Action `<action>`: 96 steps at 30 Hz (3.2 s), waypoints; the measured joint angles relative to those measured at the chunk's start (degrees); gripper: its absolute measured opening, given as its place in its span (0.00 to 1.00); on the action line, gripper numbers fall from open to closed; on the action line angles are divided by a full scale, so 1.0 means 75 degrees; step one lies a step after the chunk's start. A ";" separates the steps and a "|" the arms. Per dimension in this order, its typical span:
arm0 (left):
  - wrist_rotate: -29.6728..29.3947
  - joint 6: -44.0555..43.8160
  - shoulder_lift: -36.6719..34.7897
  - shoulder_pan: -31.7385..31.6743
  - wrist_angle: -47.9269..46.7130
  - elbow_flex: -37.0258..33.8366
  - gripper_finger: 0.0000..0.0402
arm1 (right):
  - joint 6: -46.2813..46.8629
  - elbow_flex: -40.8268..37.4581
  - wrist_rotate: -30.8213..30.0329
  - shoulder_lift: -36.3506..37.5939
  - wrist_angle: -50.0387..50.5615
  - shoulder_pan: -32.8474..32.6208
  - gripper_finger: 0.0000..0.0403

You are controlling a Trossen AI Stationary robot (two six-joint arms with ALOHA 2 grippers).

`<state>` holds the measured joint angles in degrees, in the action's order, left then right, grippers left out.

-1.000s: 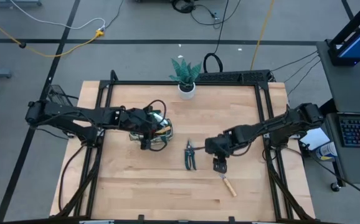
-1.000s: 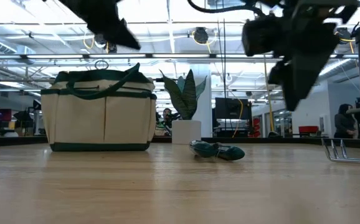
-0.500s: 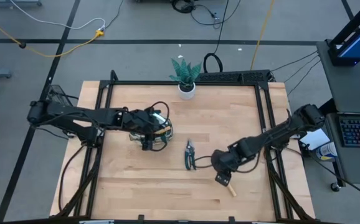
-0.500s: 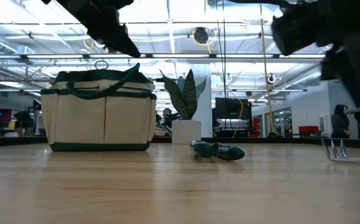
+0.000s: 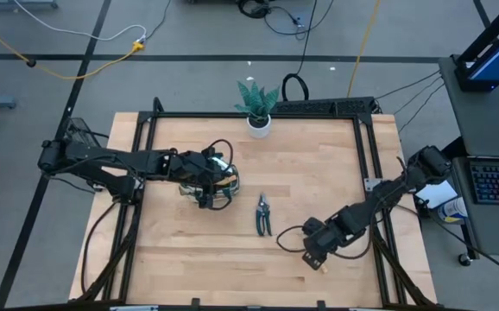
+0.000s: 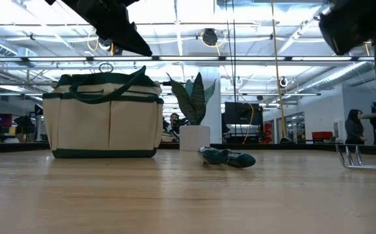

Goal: Pick & Place Garden tools in Gardening bag
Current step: Put the brown hand rake into the brown gardening bag

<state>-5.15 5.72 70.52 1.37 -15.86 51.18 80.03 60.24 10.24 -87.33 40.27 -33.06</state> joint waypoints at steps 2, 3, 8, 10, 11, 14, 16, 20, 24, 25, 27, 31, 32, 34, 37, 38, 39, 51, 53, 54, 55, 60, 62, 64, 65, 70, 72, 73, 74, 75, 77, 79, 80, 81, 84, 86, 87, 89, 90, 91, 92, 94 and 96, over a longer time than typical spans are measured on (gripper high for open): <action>0.0000 0.0003 0.0002 0.0000 -0.0012 0.0000 0.38 | 0.0423 -0.0285 0.0041 0.0000 -0.0141 -0.0092 0.45; 0.0000 0.0003 0.0001 0.0000 -0.0014 0.0000 0.38 | 0.0630 -0.0441 0.0051 -0.0003 -0.0234 -0.0139 0.44; -0.0012 0.0006 0.0000 0.0000 -0.0011 0.0000 0.38 | 0.0817 -0.1272 0.0044 -0.0006 -0.1467 -0.0267 0.41; -0.0134 0.0014 0.0000 0.0000 -0.0005 0.0000 0.38 | 0.0839 -0.1517 0.0038 -0.0006 -0.1950 -0.0261 0.40; -0.0180 0.0014 0.0000 0.0000 -0.0008 0.0000 0.38 | 0.0840 -0.1648 0.0038 -0.0006 -0.2202 -0.0259 0.40; -0.0207 0.0017 0.0000 0.0000 -0.0008 0.0000 0.38 | 0.0843 -0.1981 0.0032 -0.0006 -0.2881 -0.0253 0.40; -0.0205 0.0017 0.0000 0.0000 -0.0008 0.0000 0.38 | 0.0846 -0.2139 0.0033 -0.0006 -0.3068 -0.0254 0.40; -0.0336 0.0015 0.0000 -0.0009 -0.0011 0.0000 0.38 | 0.0845 -0.2325 0.0038 0.0011 -0.3171 -0.0239 0.39; -0.0393 0.0014 0.0000 -0.0012 -0.0011 0.0000 0.38 | 0.0808 -0.2386 0.0010 0.0023 -0.3163 -0.0235 0.37; -0.0393 0.0012 0.0000 -0.0012 -0.0011 0.0000 0.38 | 0.0790 -0.2387 -0.0045 0.0023 -0.3153 -0.0235 0.36; -0.0394 0.0008 0.0000 -0.0012 -0.0011 0.0000 0.38 | 0.0683 -0.2392 -0.0233 0.0023 -0.3128 -0.0238 0.34; -0.0393 0.0006 0.0000 -0.0012 -0.0014 0.0000 0.38 | 0.0604 -0.2398 -0.0445 0.0019 -0.3081 -0.0244 0.28; -0.0393 0.0006 0.0000 -0.0012 -0.0011 0.0000 0.38 | 0.0601 -0.2399 -0.0465 0.0017 -0.3076 -0.0244 0.27; -0.0396 0.0003 0.0000 -0.0012 -0.0014 0.0000 0.38 | 0.0537 -0.2401 -0.0505 0.0015 -0.3068 -0.0244 0.23; -0.0396 0.0003 0.0000 -0.0012 -0.0014 0.0000 0.38 | 0.0224 -0.2404 -0.0528 0.0012 -0.3070 -0.0244 0.19; -0.0396 0.0003 0.0000 -0.0012 -0.0014 0.0000 0.38 | 0.0098 -0.2404 -0.0533 0.0012 -0.3076 -0.0244 0.17; -0.0395 0.0003 0.0000 -0.0012 -0.0014 0.0000 0.38 | -0.0037 -0.2404 -0.0534 0.0012 -0.3078 -0.0241 0.16; -0.0394 -0.0273 0.0000 -0.0005 -0.0016 0.0000 0.38 | -0.1136 -0.2406 -0.0961 -0.0003 -0.3163 0.0203 0.14; -0.0395 -0.0426 0.0000 0.0041 -0.0027 0.0000 0.38 | -0.1320 -0.2406 -0.0959 -0.0003 -0.3194 0.0318 0.14; -0.0396 -0.0453 0.0000 0.0068 -0.0047 0.0000 0.38 | -0.1465 -0.2406 -0.0956 -0.0006 -0.3239 0.0386 0.14; -0.0396 -0.0447 0.0000 0.0103 -0.0072 0.0000 0.38 | -0.1662 -0.2410 -0.0962 -0.0006 -0.3319 0.0447 0.14; -0.0391 -0.0364 0.0000 0.0301 -0.0202 0.0000 0.38 | -0.2575 -0.2415 -0.1227 0.0327 -0.3426 0.0839 0.14; -0.0389 -0.0385 -0.0001 0.0387 -0.0339 0.0000 0.38 | -0.2833 -0.2415 -0.1350 0.0559 -0.3337 0.0981 0.14; -0.0400 -0.0388 -0.0003 0.0451 -0.0485 0.0000 0.38 | -0.3256 -0.2415 -0.1442 0.0803 -0.3402 0.1147 0.14; -0.0402 -0.0388 -0.0003 0.0497 -0.0599 0.0000 0.38 | -0.3521 -0.2413 -0.1477 0.0918 -0.3421 0.1242 0.14; -0.0662 -0.0588 -0.0006 0.0657 -0.0985 -0.0001 0.38 | -0.4634 -0.2412 -0.1633 0.1470 -0.3466 0.1688 0.14; -0.0864 -0.0681 -0.0006 0.0702 -0.1101 -0.0002 0.38 | -0.5022 -0.2412 -0.1809 0.1615 -0.3451 0.1902 0.14; -0.0961 -0.0728 -0.0006 0.0737 -0.1151 0.0000 0.38 | -0.5240 -0.2412 -0.1829 0.1662 -0.3453 0.2016 0.14; -0.1030 -0.0785 -0.0006 0.0757 -0.1163 0.0000 0.38 | -0.5468 -0.2412 -0.1837 0.1700 -0.3453 0.2128 0.14; -0.1092 -0.0818 -0.0006 0.0777 -0.1169 -0.0003 0.38 | -0.5666 -0.2412 -0.1824 0.1711 -0.3453 0.2238 0.14; -0.1125 -0.0837 -0.0006 0.0787 -0.1186 -0.0003 0.38 | -0.6048 -0.2412 -0.1777 0.1702 -0.3446 0.2475 0.14; -0.1125 -0.0840 -0.0006 0.0787 -0.1185 -0.0001 0.38 | -0.6442 -0.2412 -0.1783 0.1699 -0.3435 0.2721 0.14; -0.1125 -0.0841 -0.0006 0.0787 -0.1184 -0.0001 0.38 | -0.6640 -0.2412 -0.1786 0.1702 -0.3444 0.2835 0.14; -0.1125 -0.0857 -0.0006 0.0787 -0.1183 0.0000 0.38 | -0.6837 -0.2398 -0.1789 0.1702 -0.3431 0.2949 0.14; -0.1128 -0.0942 -0.0006 0.0787 -0.1186 0.0000 0.38 | -0.7443 -0.2232 -0.1833 0.1699 -0.3359 0.3224 0.14; -0.1128 -0.1017 -0.0014 0.0787 -0.1218 0.0000 0.38 | -0.7931 -0.2048 -0.2015 0.1685 -0.3376 0.3347 0.14; -0.1128 -0.1037 -0.0032 0.0787 -0.1273 -0.0003 0.38 | -0.8192 -0.1954 -0.2097 0.1655 -0.3392 0.3405 0.14; -0.1128 -0.1062 -0.0083 0.0784 -0.1333 -0.0003 0.38 | -0.8705 -0.1781 -0.2290 0.1610 -0.3370 0.3500 0.14; -0.1128 -0.1105 -0.0126 0.0784 -0.1356 -0.0003 0.38 | -0.8910 -0.1704 -0.2399 0.1609 -0.3337 0.3540 0.14; -0.1126 -0.1160 -0.0185 0.0784 -0.1432 -0.0003 0.38 | -0.9112 -0.1631 -0.2456 0.1609 -0.3339 0.3594 0.14; -0.1128 -0.1225 -0.0243 0.0784 -0.1492 -0.0003 0.38 | -0.9266 -0.1553 -0.2573 0.1609 -0.3357 0.3647 0.14; -0.1131 -0.1271 -0.0348 0.0787 -0.1445 -0.0003 0.38 | -0.9559 -0.1446 -0.2790 0.1609 -0.3400 0.3771 0.14; -0.1131 -0.1265 -0.0473 0.0808 -0.1472 -0.0003 0.38 | -0.9852 -0.1332 -0.3196 0.1609 -0.3407 0.3884 0.14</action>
<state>-13.63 -3.77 66.98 7.42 -26.90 51.16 6.13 50.25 -13.73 -75.26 14.72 -3.93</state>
